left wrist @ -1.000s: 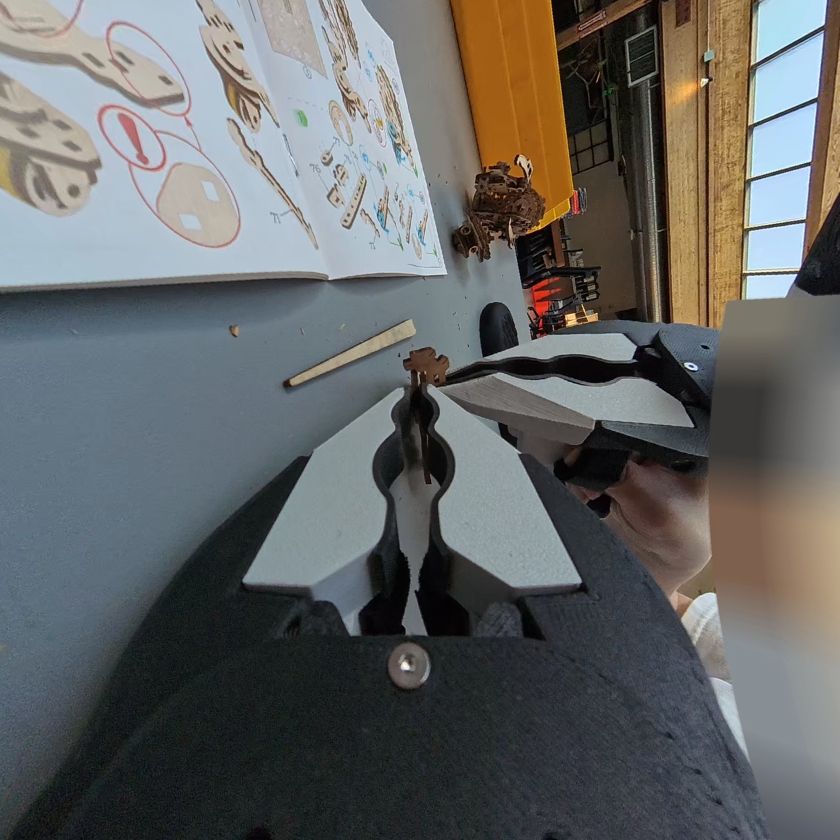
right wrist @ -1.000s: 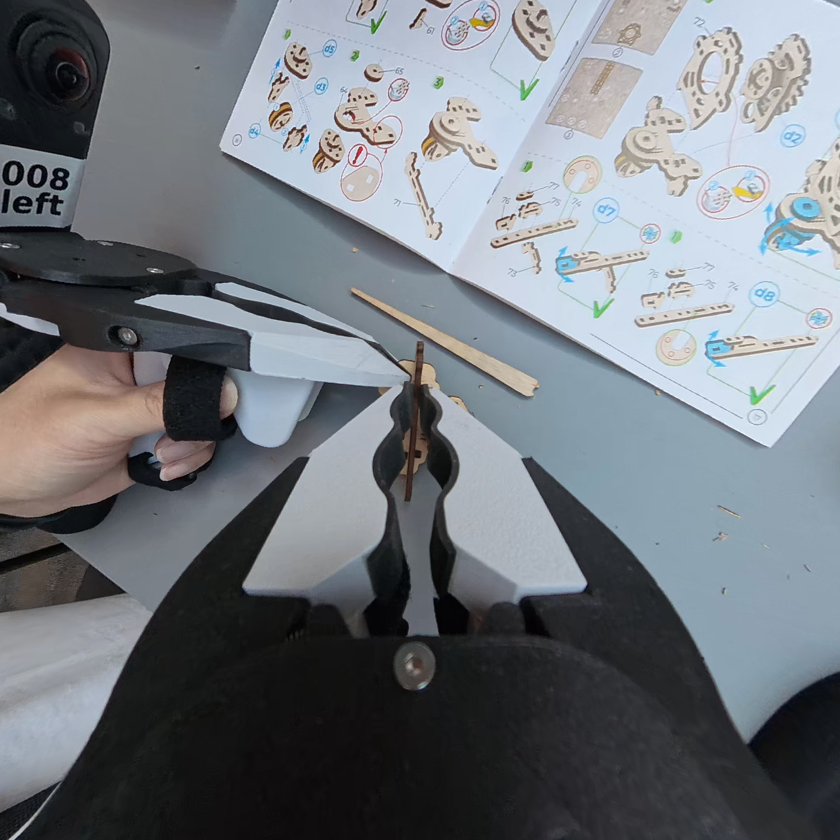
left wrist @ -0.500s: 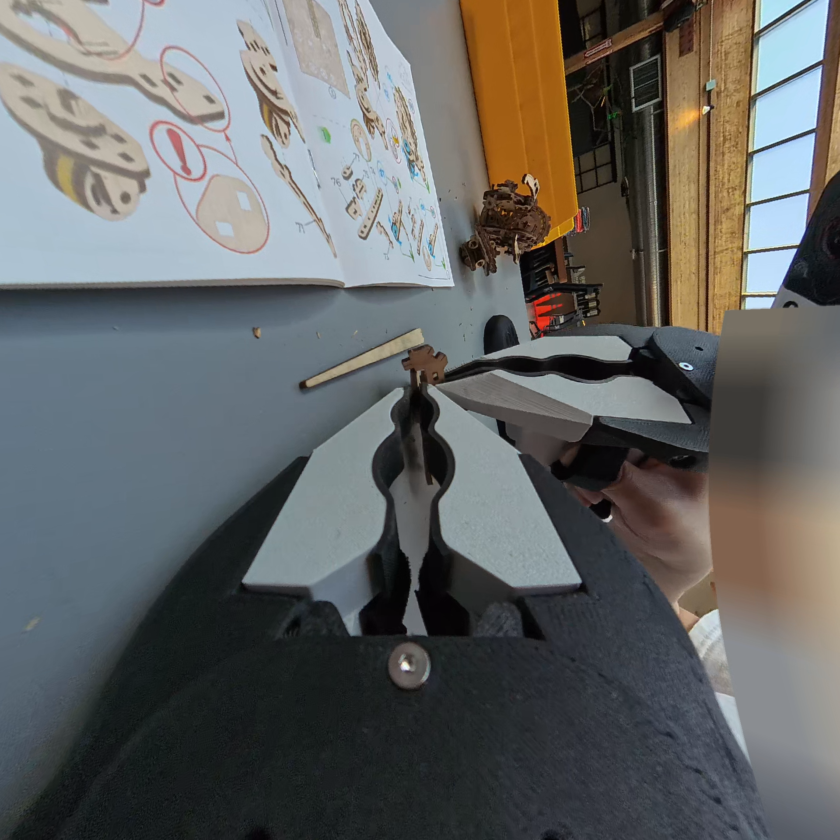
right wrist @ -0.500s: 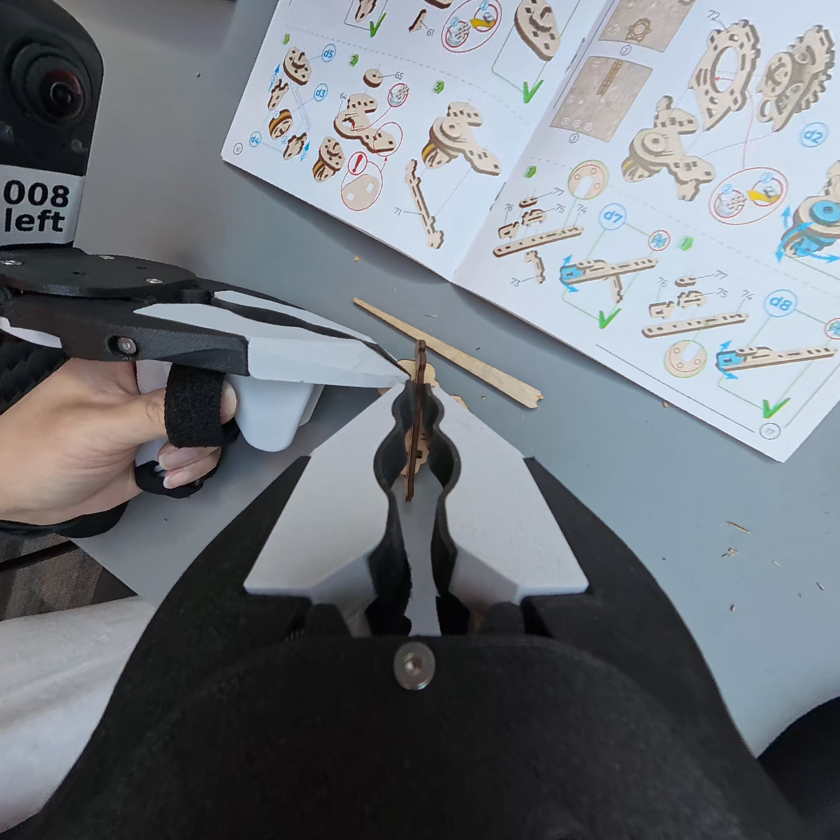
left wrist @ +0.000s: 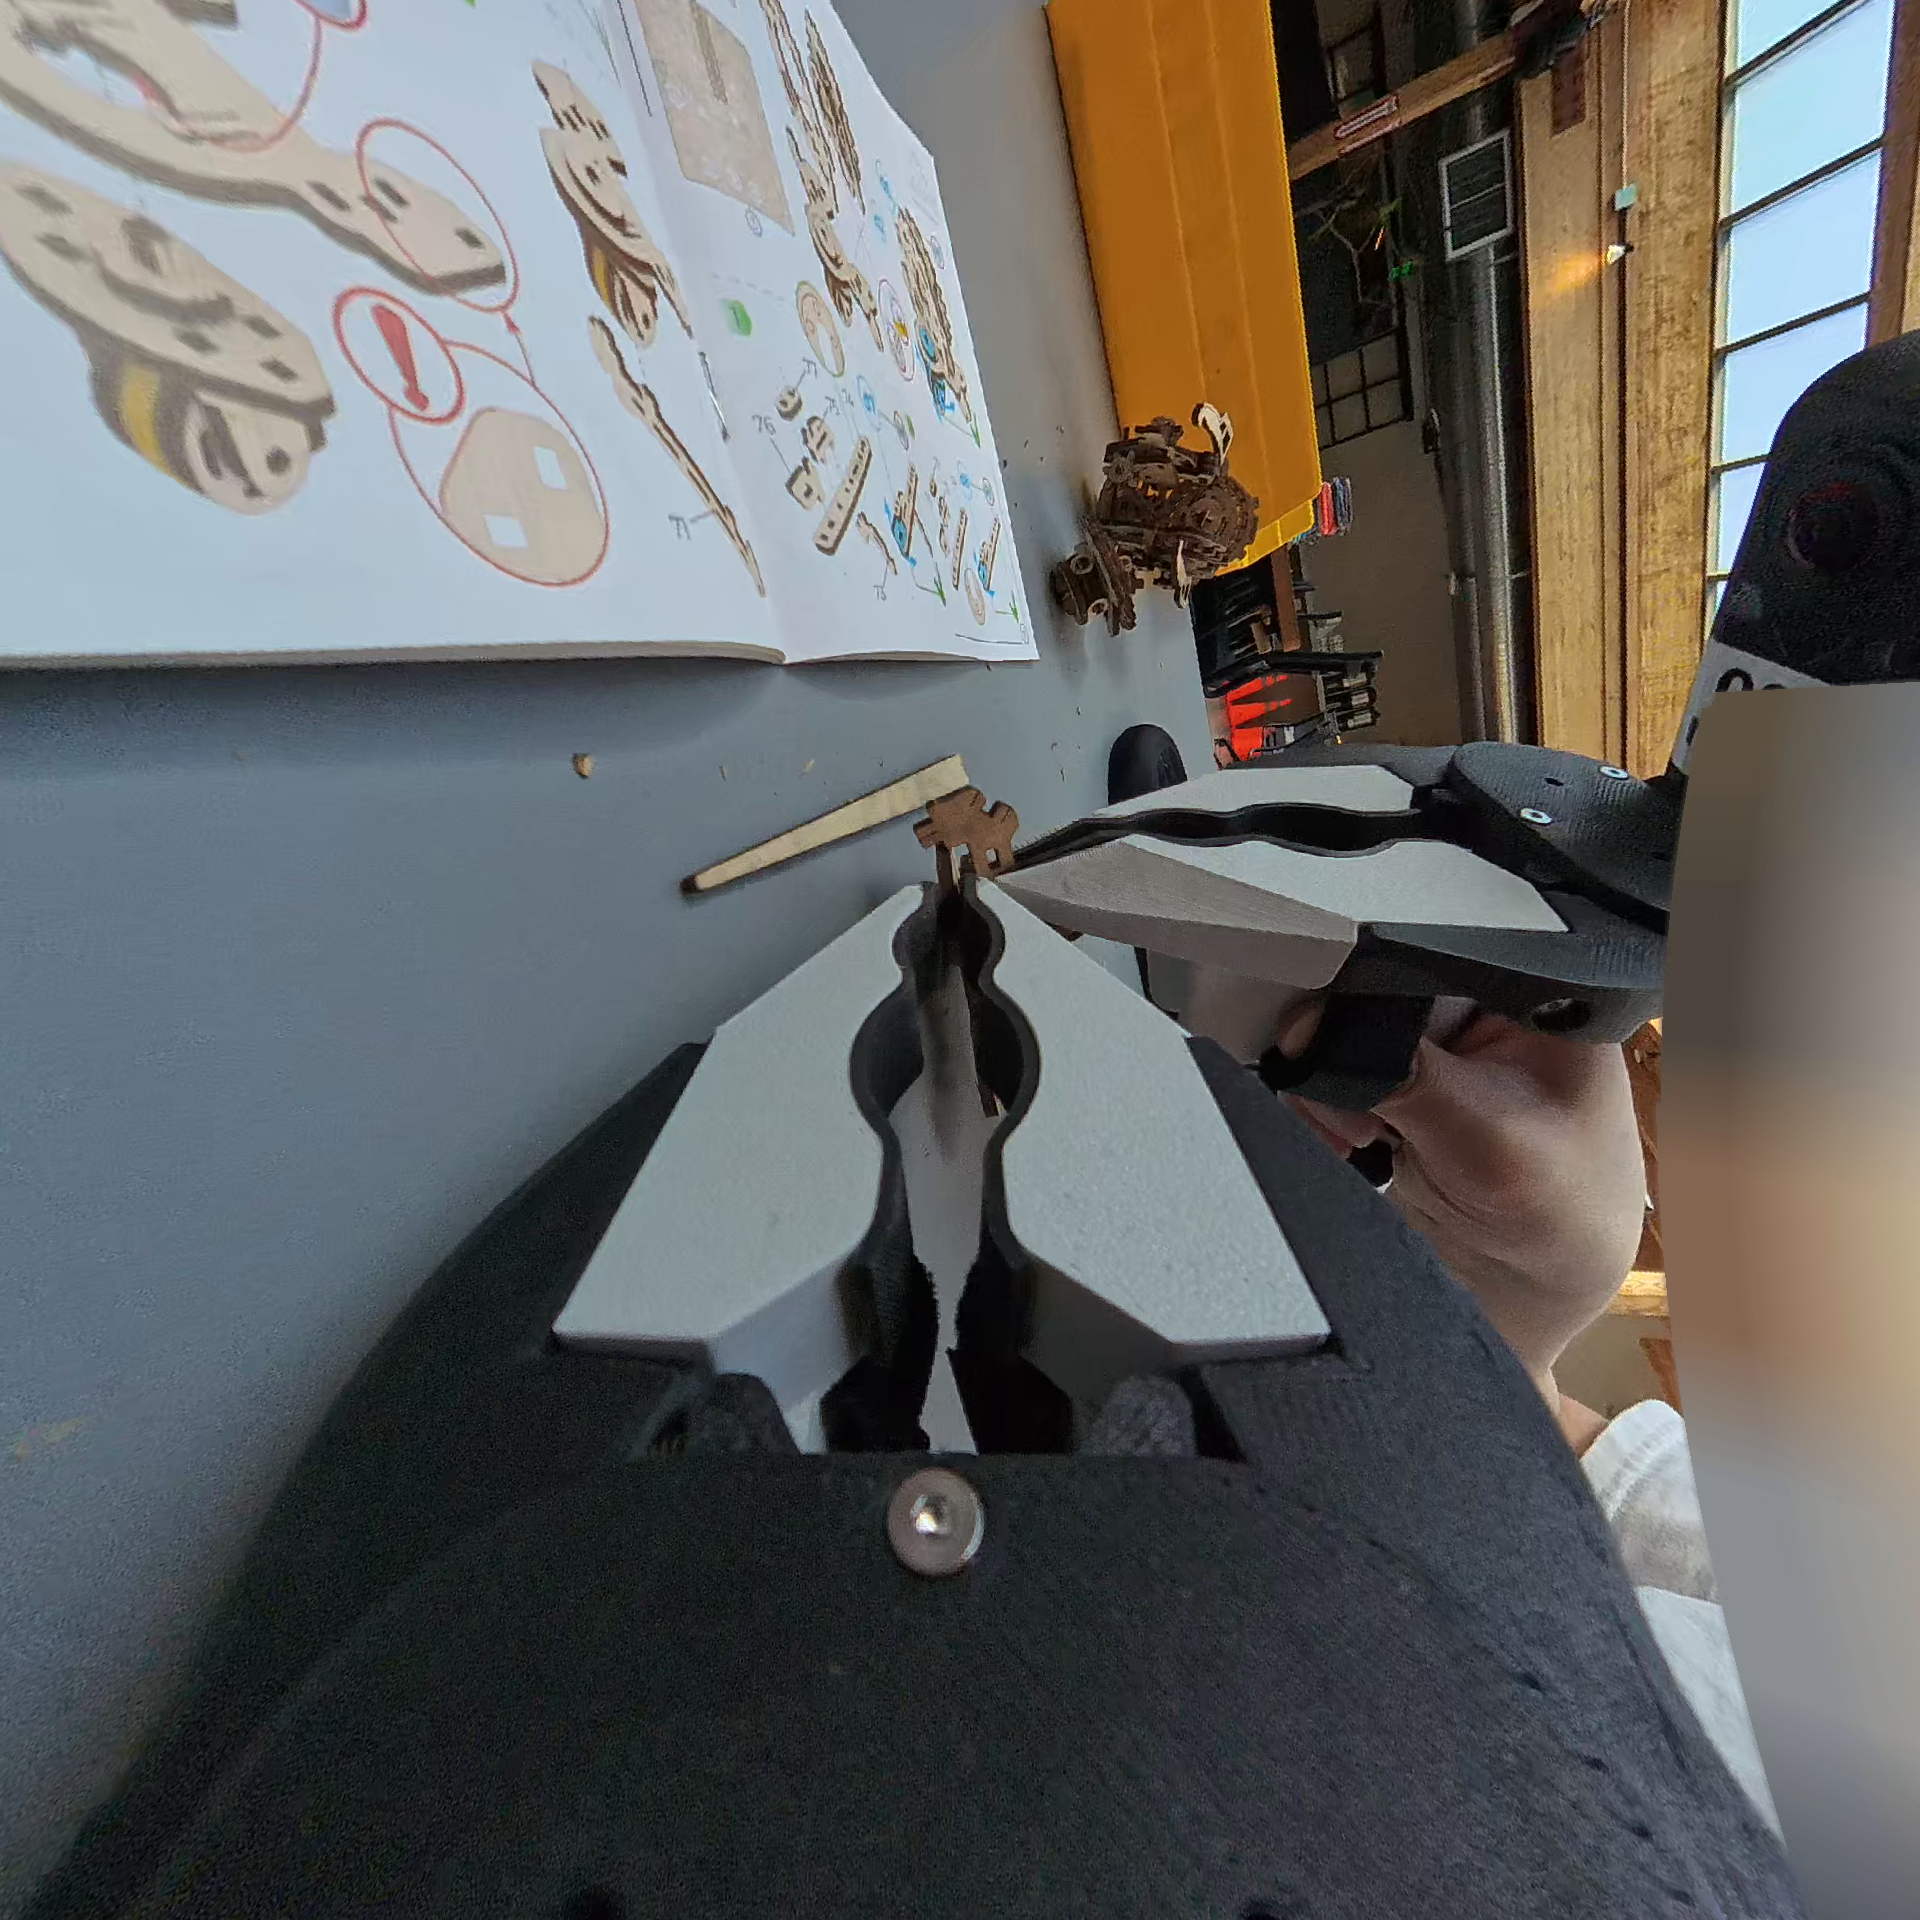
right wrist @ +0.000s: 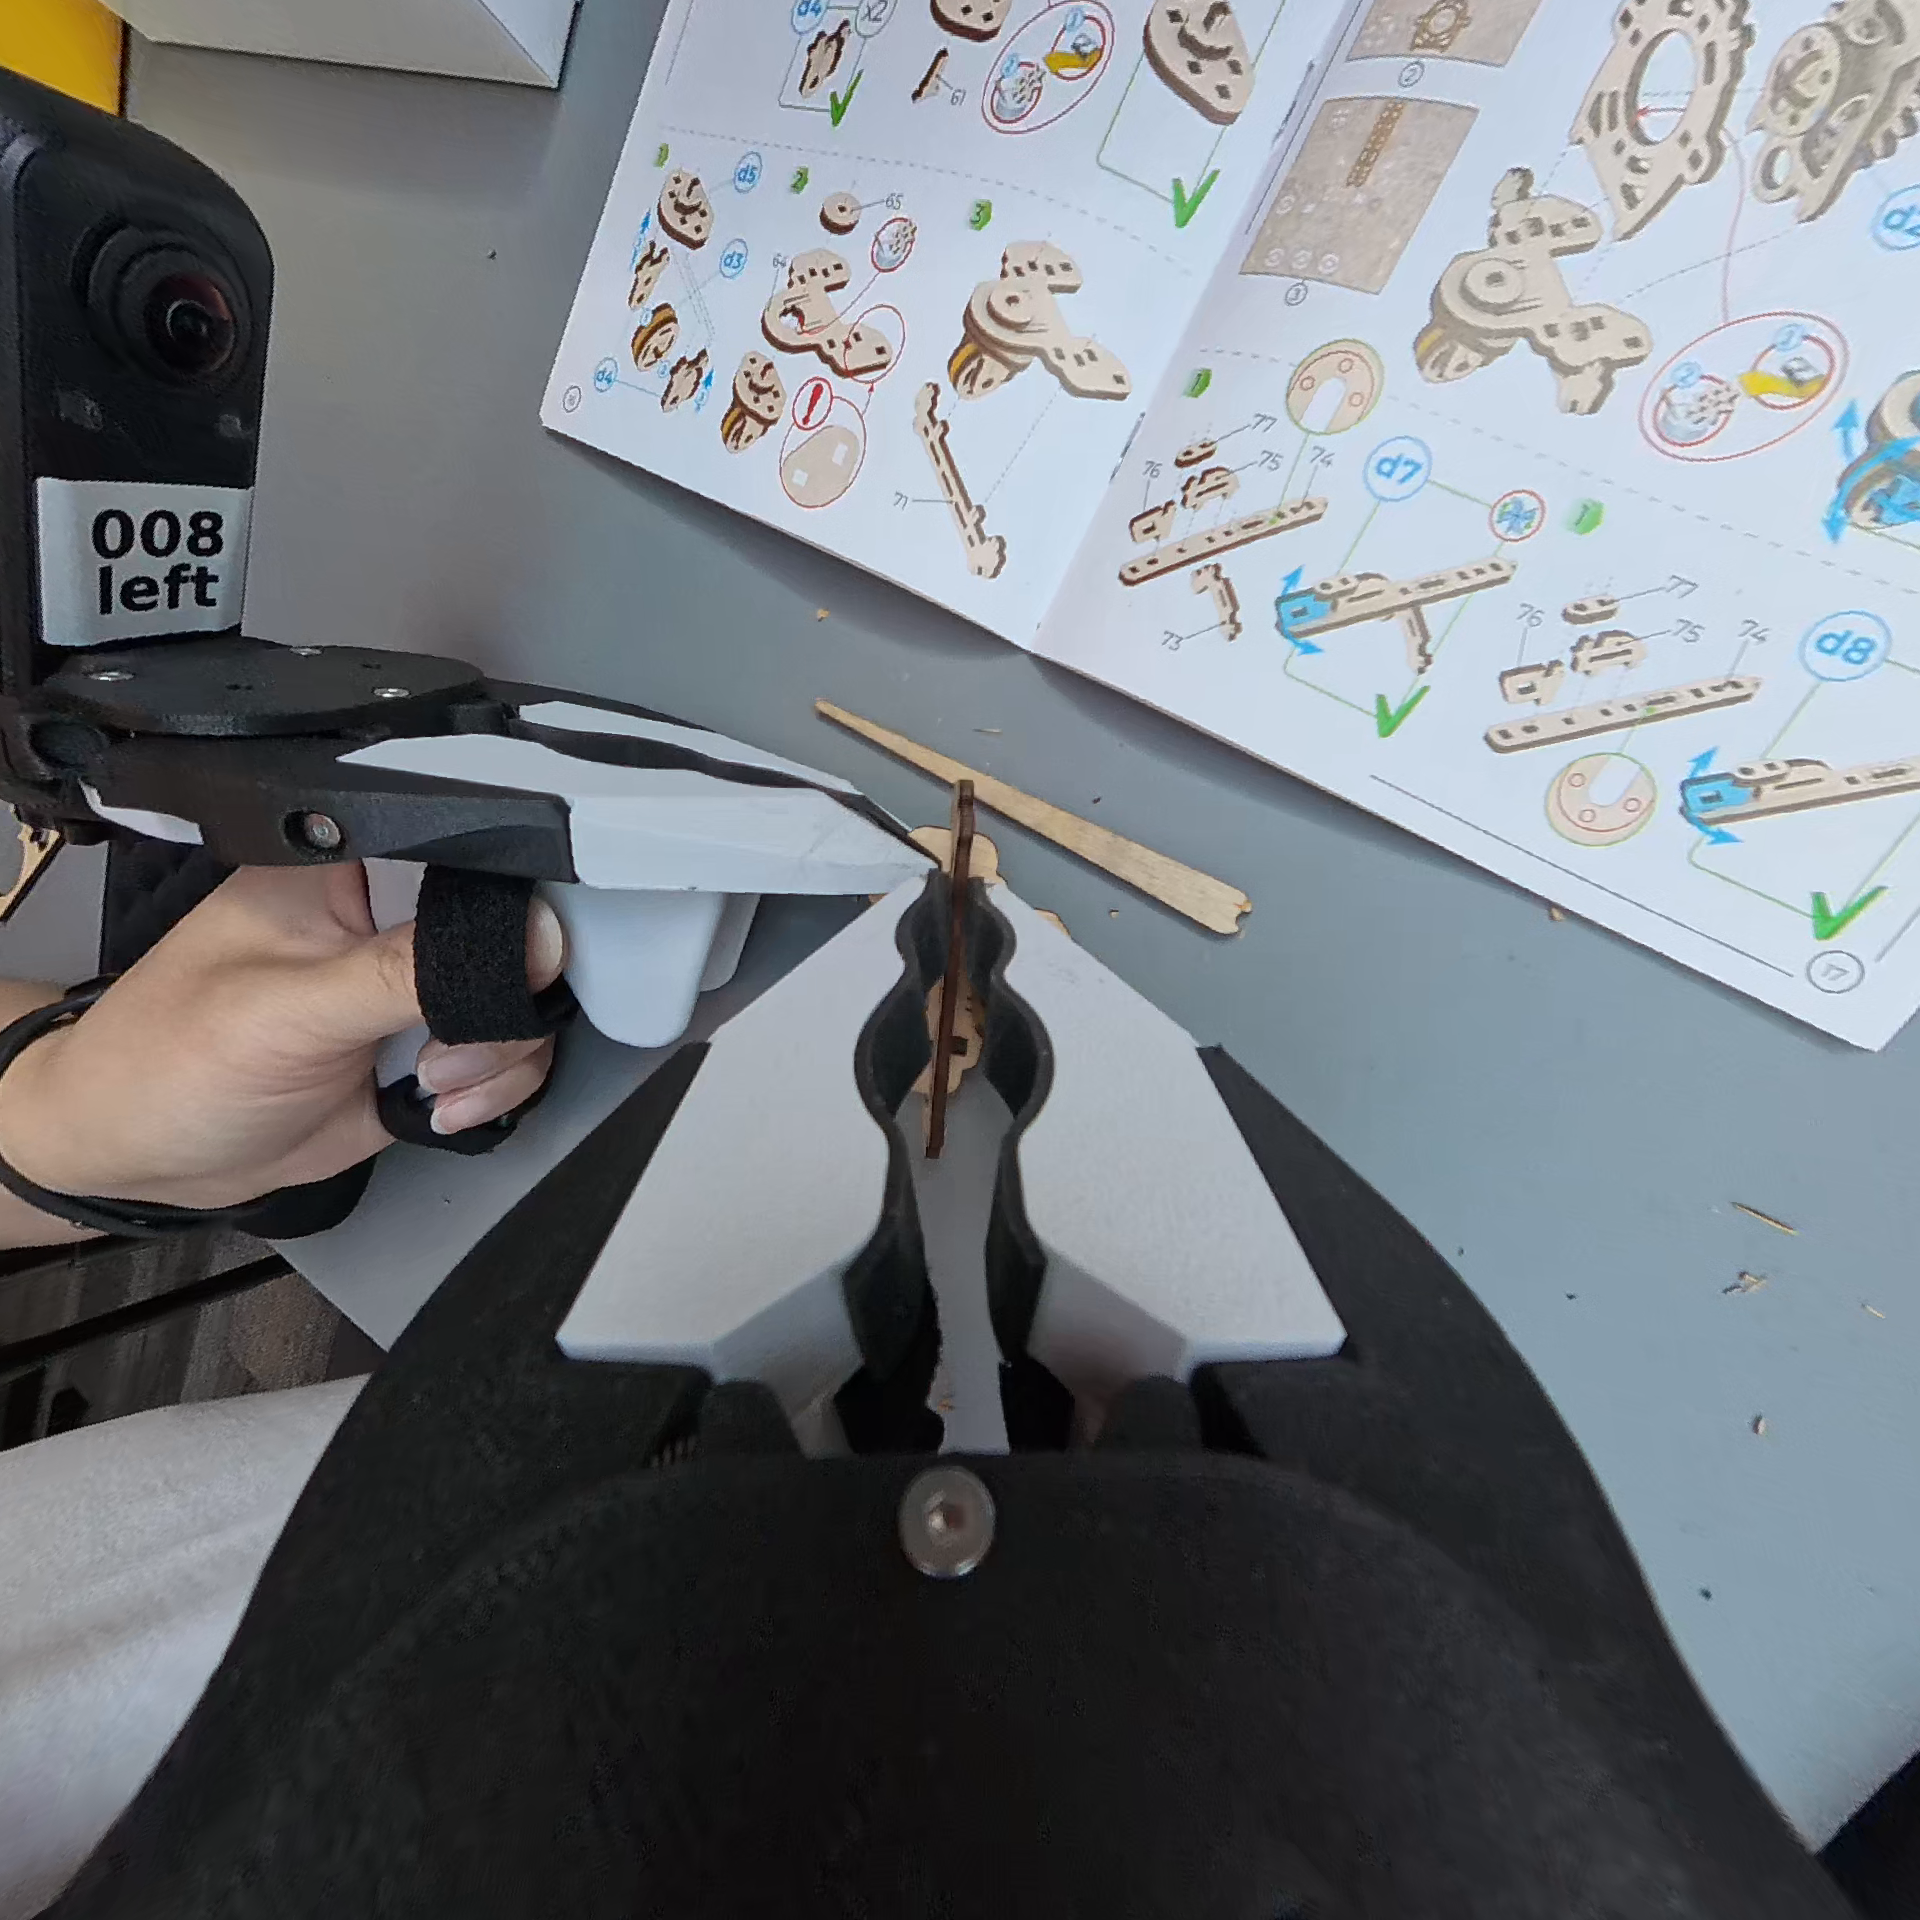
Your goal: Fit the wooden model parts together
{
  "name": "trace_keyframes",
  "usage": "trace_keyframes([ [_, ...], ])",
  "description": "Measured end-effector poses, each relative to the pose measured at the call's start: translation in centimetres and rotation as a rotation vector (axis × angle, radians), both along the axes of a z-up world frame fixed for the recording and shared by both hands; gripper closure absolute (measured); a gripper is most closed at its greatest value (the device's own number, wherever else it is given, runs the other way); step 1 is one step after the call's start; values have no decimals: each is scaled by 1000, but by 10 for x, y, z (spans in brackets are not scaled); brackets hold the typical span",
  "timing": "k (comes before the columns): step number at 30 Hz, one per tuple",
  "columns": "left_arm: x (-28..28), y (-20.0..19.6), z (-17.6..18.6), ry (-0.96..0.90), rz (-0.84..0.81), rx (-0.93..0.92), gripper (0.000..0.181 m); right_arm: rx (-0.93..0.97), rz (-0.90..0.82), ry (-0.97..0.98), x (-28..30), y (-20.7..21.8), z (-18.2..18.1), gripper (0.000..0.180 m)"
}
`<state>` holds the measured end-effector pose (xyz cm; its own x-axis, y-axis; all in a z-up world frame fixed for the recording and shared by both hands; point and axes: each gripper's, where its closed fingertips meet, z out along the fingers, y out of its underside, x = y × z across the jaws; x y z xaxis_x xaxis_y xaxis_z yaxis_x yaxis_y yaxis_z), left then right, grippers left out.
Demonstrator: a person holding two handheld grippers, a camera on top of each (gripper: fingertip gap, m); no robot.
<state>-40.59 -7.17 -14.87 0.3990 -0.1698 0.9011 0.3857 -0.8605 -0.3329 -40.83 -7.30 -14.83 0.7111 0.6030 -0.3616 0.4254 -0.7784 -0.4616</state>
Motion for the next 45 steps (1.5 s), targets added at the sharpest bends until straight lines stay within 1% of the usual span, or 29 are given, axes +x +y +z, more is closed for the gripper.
trace_keyframes([
  [12, 2, 0, 2, -27, -16, 5, 180, 43, -5, 39, 2, -2, 2, 177],
  [17, 2, 0, 3, -31, -24, 14, 181, 40, 40, -18, 3, -3, 2, 175],
  [22, 1, 1, 5, -46, -14, 19, 181, -12, 92, -56, 3, -8, -2, 172],
  [26, 1, 1, 6, -50, -14, 22, 180, 30, 101, -64, 3, -5, 1, 174],
  [28, 1, 1, 6, -52, -15, 22, 180, 40, 117, -72, 5, -5, 3, 170],
  [31, 1, 1, 6, -51, -18, 24, 180, 4, 148, -69, 7, -13, 9, 159],
  [32, 1, 1, 6, -54, -17, 23, 180, 4, 166, -53, 6, -17, 13, 159],
  [33, 1, 1, 6, -56, -18, 23, 180, 35, 177, -36, 6, -19, 20, 162],
  [36, 3, 1, 6, -46, -27, 27, 180, 223, 211, -22, 4, -13, 40, 160],
  [38, 2, 1, 7, -44, -26, 31, 180, 302, 227, -60, 9, -12, 43, 162],
  [40, 2, 1, 7, -51, -23, 30, 180, 295, 220, -69, 15, -20, 39, 164],
  [43, 2, 1, 7, -49, -23, 33, 180, 207, 167, -4, 21, -37, 27, 166],
  [45, 3, 1, 7, -42, -25, 38, 180, 181, 126, 16, 24, -40, 17, 168],
])
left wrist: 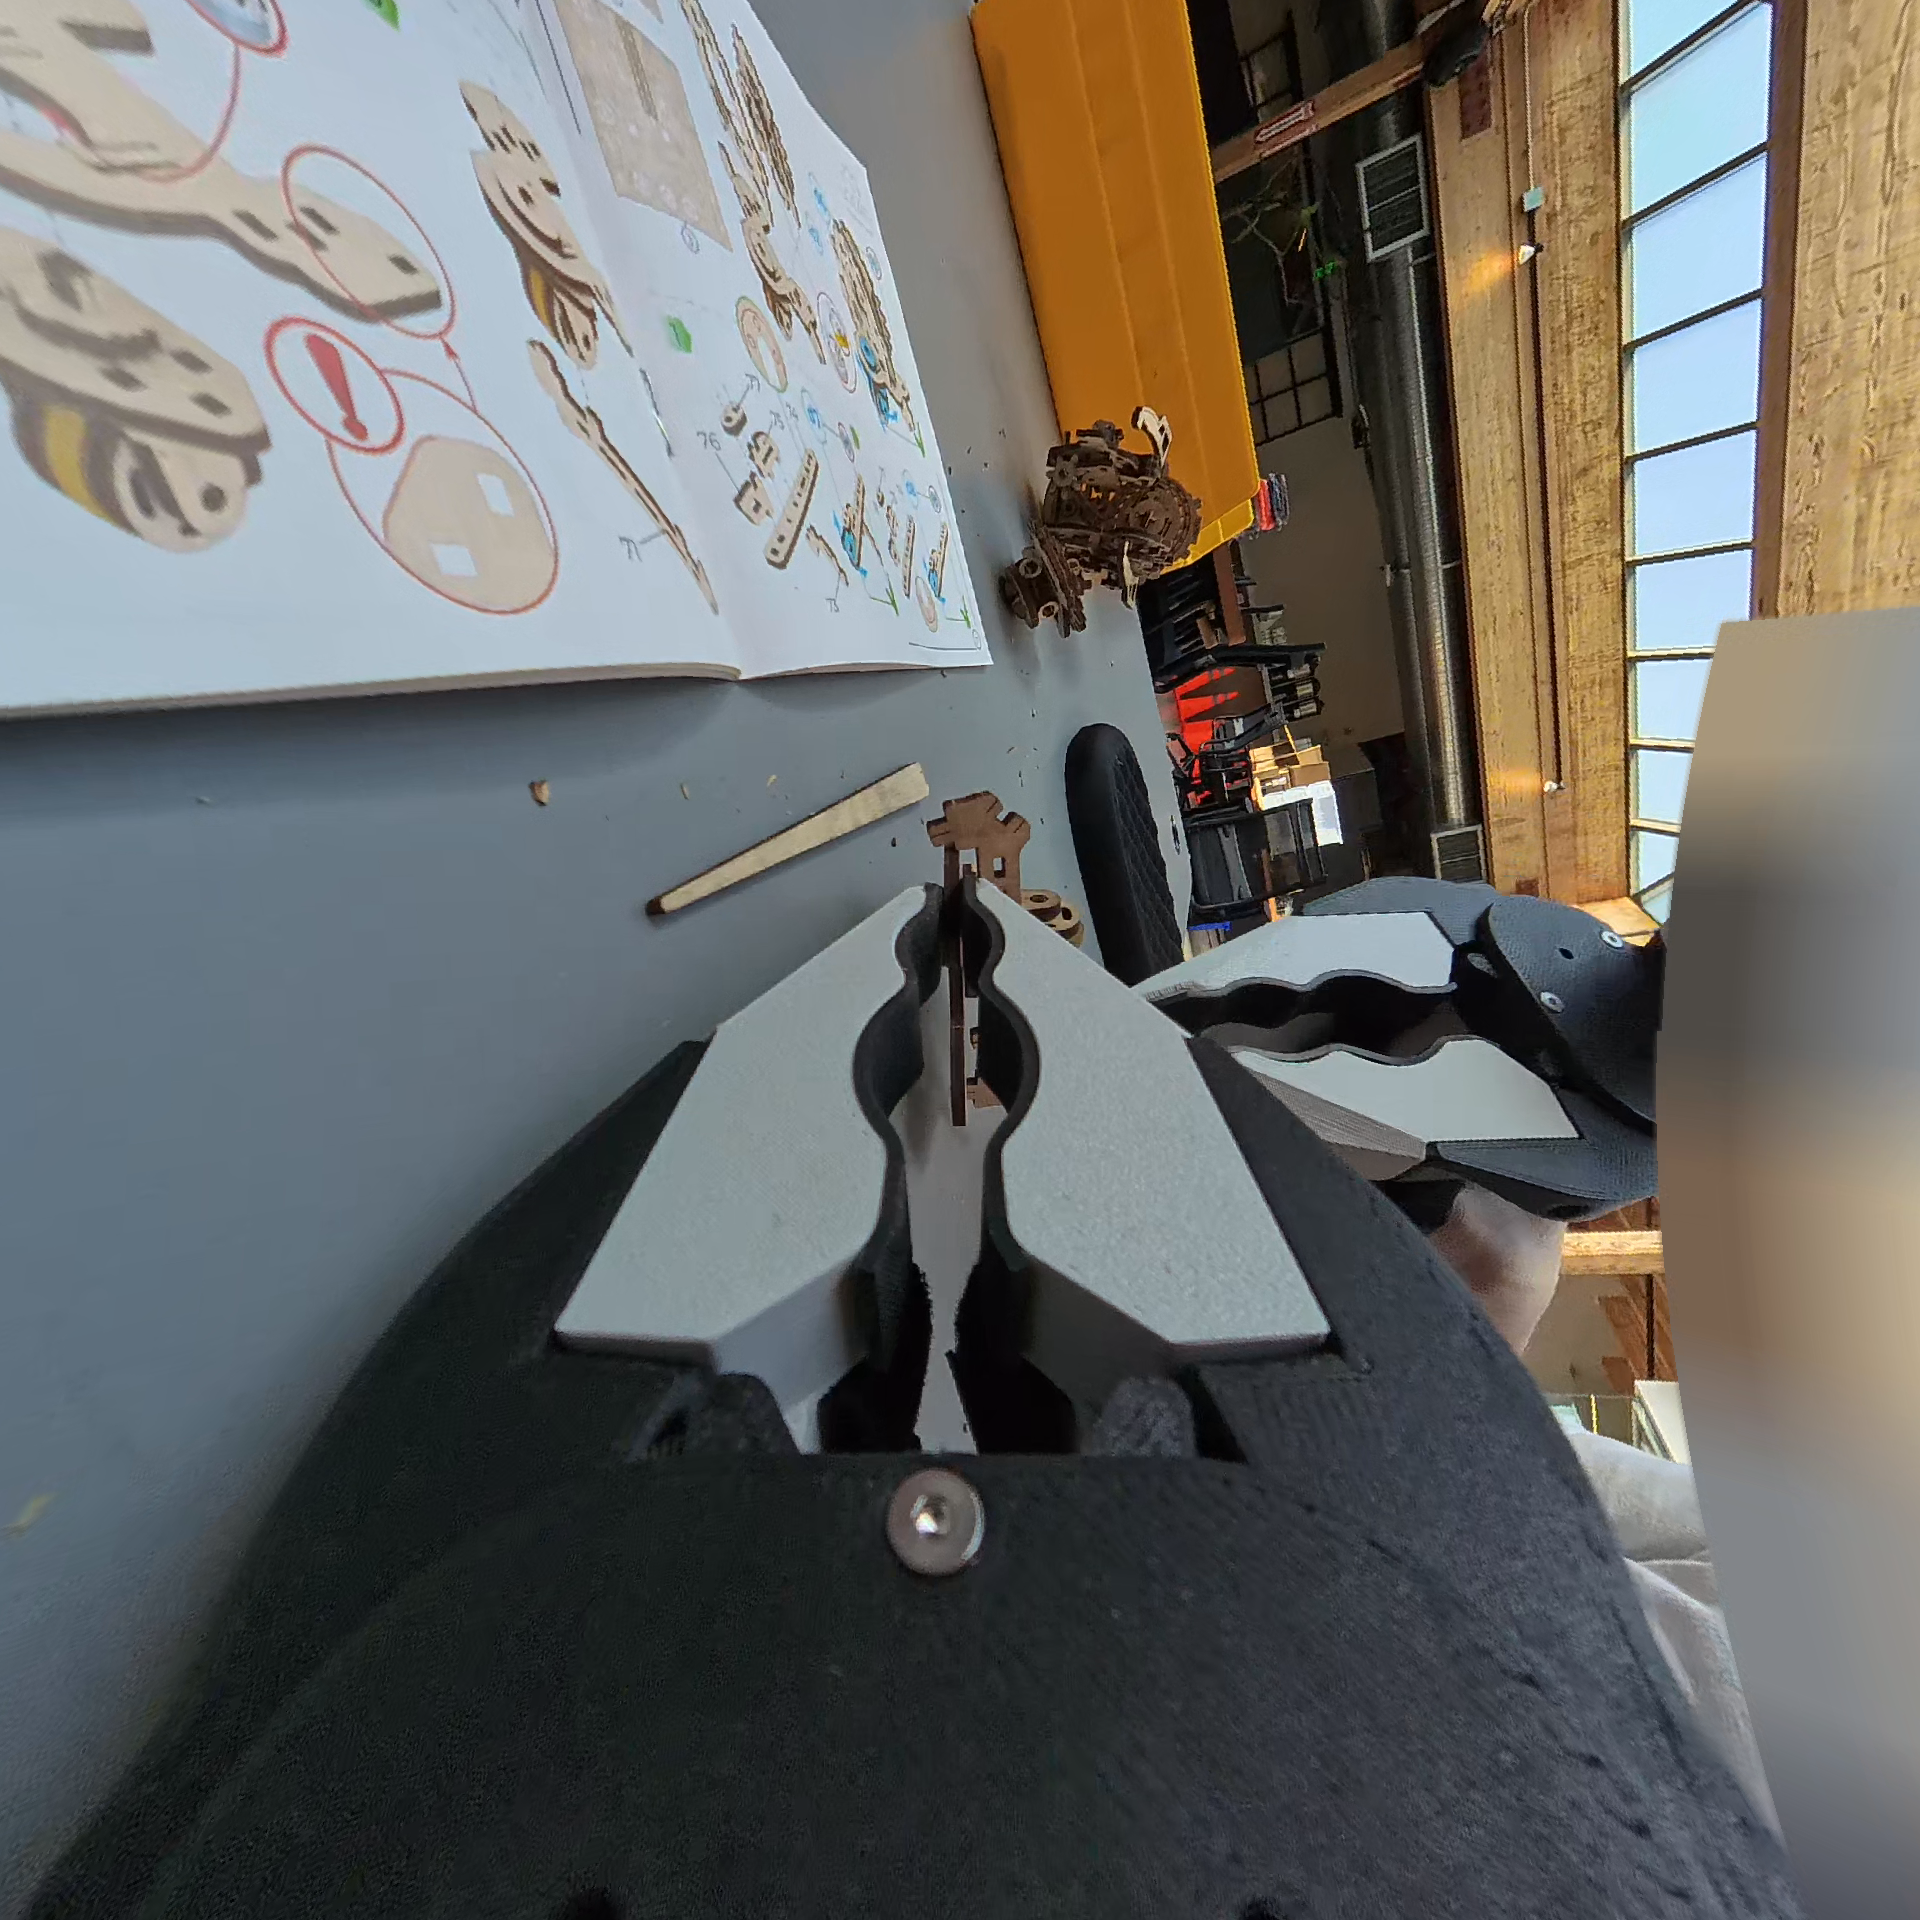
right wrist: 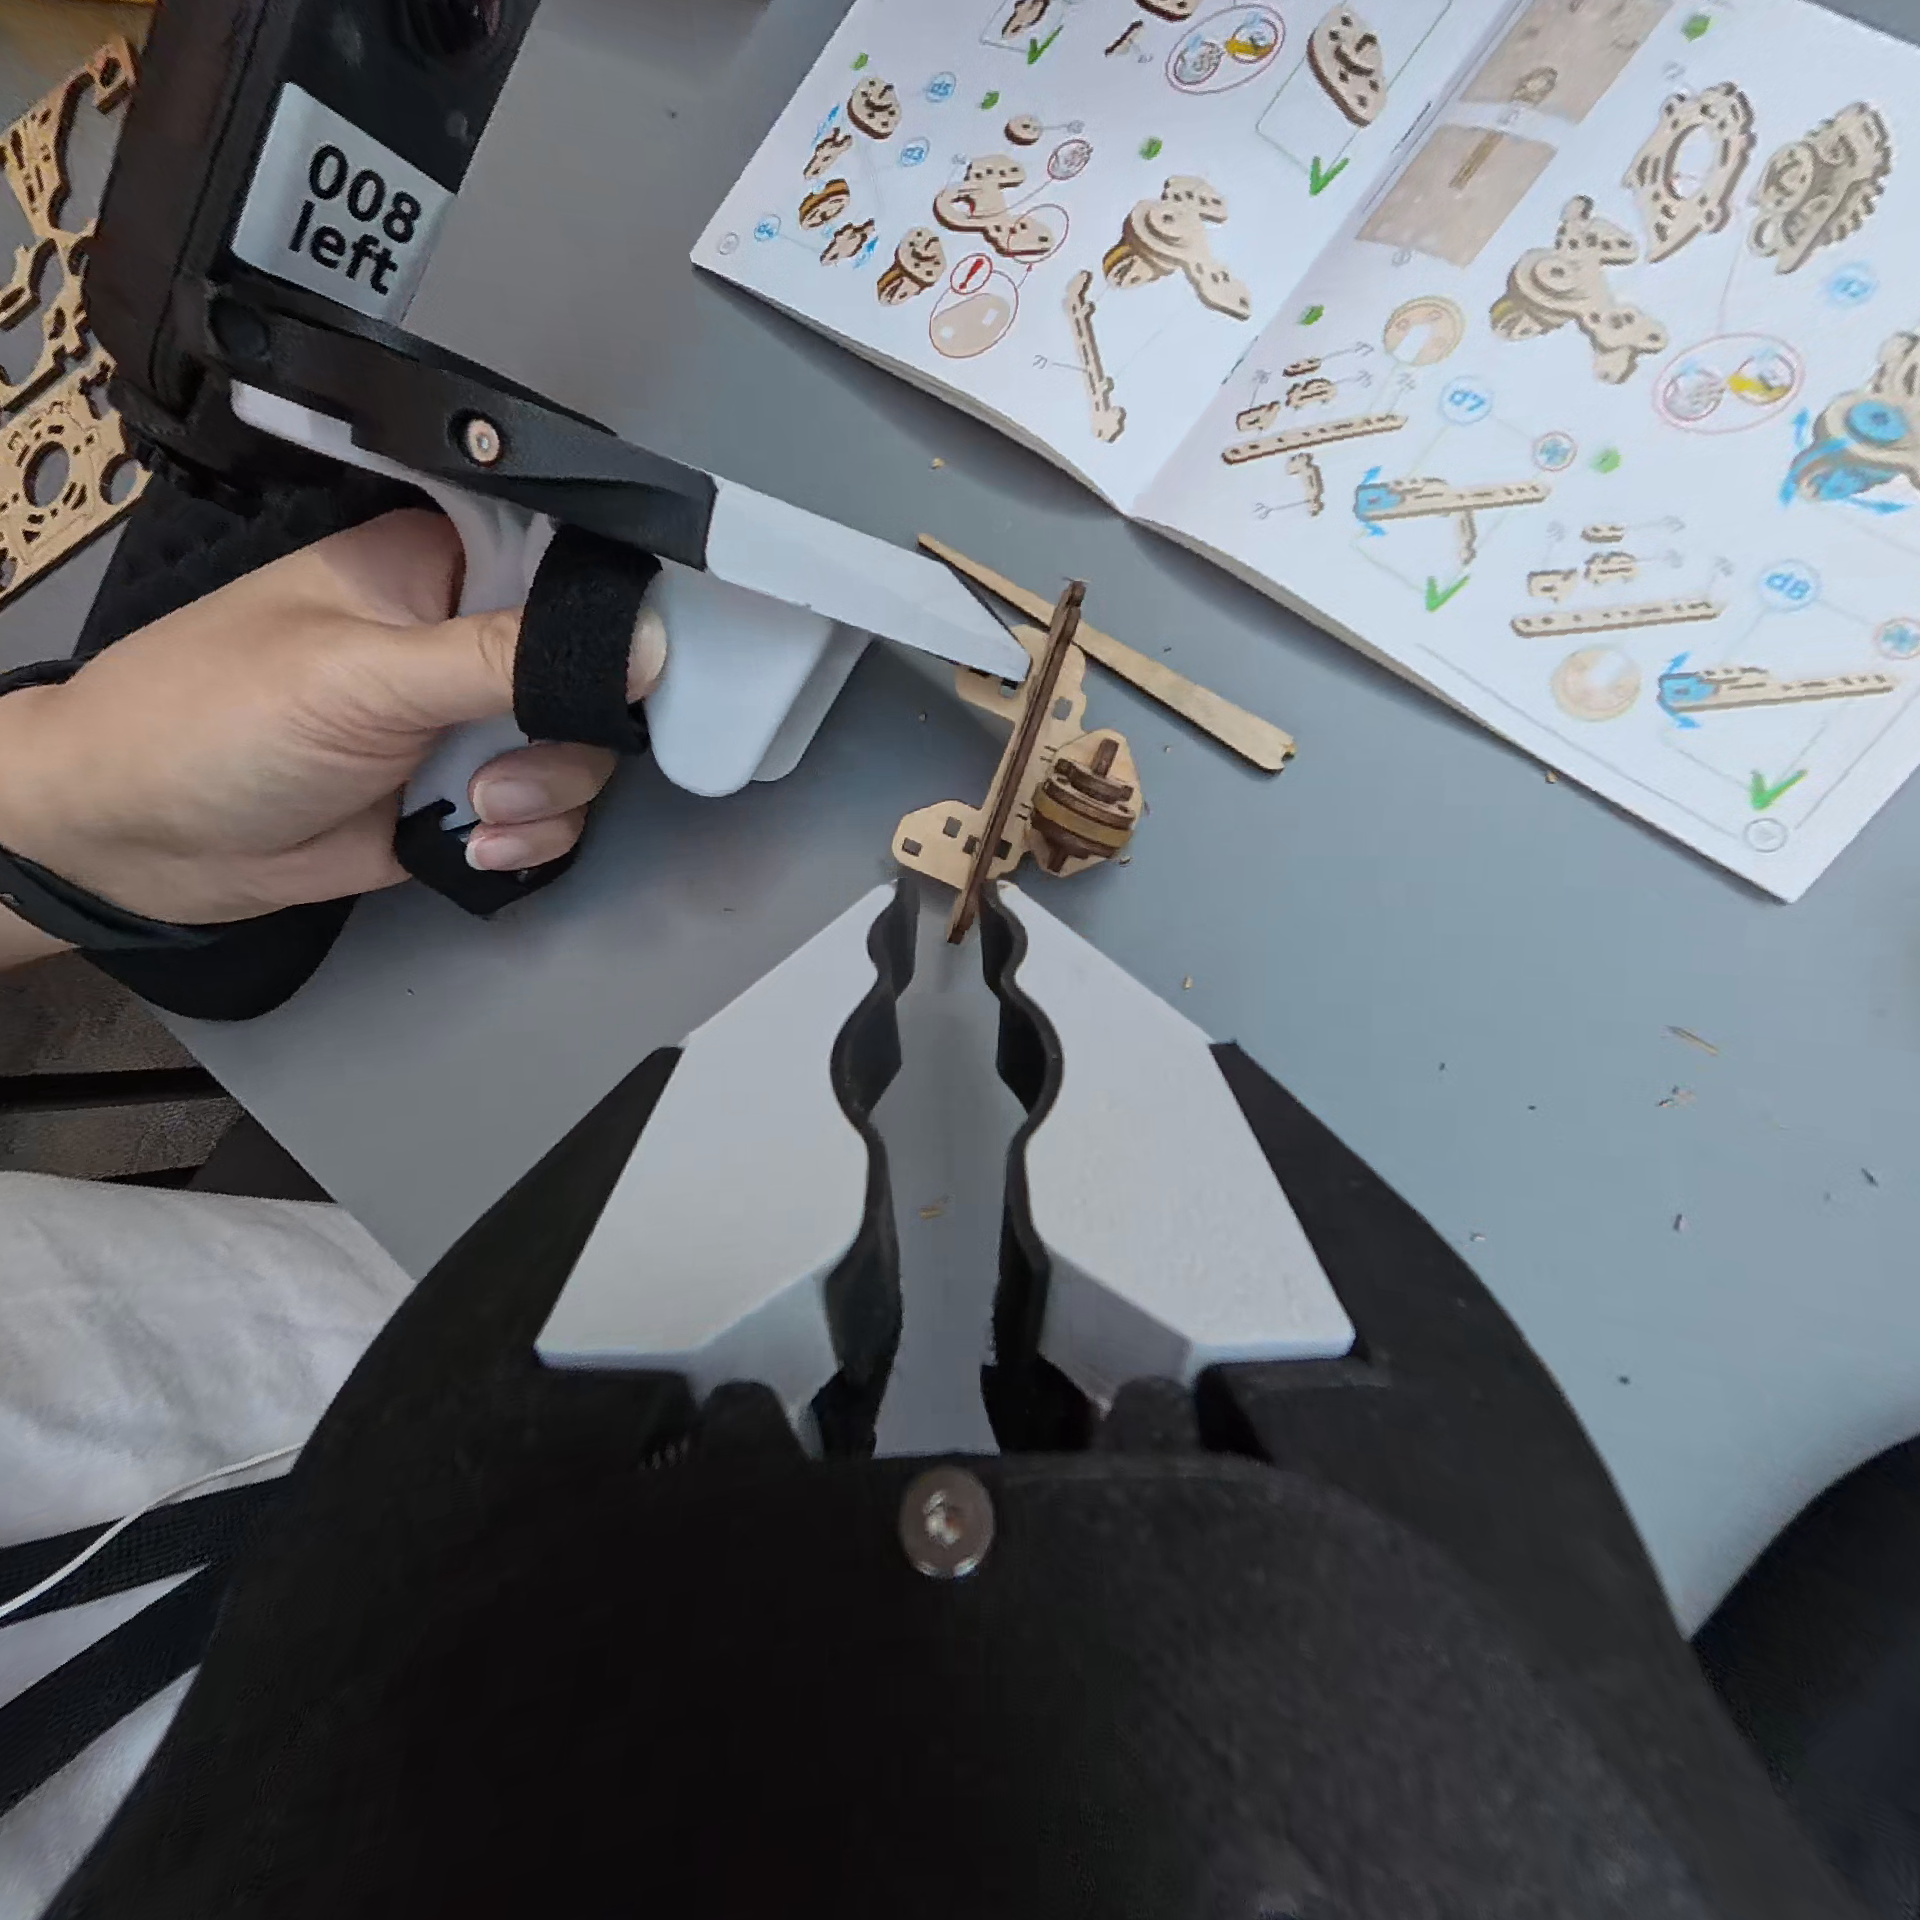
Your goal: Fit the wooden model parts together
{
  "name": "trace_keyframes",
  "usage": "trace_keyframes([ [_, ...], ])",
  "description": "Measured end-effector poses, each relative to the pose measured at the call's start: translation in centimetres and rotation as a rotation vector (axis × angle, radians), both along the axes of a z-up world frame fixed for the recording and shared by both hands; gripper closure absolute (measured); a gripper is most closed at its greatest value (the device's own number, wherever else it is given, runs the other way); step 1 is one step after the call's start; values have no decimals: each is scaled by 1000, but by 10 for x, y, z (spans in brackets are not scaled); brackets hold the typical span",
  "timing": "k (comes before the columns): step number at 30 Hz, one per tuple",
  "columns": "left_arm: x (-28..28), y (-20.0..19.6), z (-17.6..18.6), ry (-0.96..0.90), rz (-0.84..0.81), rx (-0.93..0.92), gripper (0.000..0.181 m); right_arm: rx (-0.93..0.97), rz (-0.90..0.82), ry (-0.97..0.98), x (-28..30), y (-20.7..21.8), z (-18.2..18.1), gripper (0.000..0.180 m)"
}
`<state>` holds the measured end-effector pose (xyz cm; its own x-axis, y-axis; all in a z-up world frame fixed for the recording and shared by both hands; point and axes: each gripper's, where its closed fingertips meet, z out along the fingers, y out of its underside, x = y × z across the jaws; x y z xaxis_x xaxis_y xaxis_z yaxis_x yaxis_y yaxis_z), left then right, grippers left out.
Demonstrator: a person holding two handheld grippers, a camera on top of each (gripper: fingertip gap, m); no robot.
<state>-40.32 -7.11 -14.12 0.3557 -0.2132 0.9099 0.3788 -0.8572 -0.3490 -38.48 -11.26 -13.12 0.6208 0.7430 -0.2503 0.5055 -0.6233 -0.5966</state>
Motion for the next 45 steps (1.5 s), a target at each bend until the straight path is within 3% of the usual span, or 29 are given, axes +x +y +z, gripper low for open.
trace_keyframes([
  [33, 1, -2, -2, 38, 0, 18, 181, -208, -108, 88, -6, 6, -24, 177],
  [45, 2, -3, 0, -8, -9, 2, 180, -264, -94, 0, -9, 2, -26, 177],
])
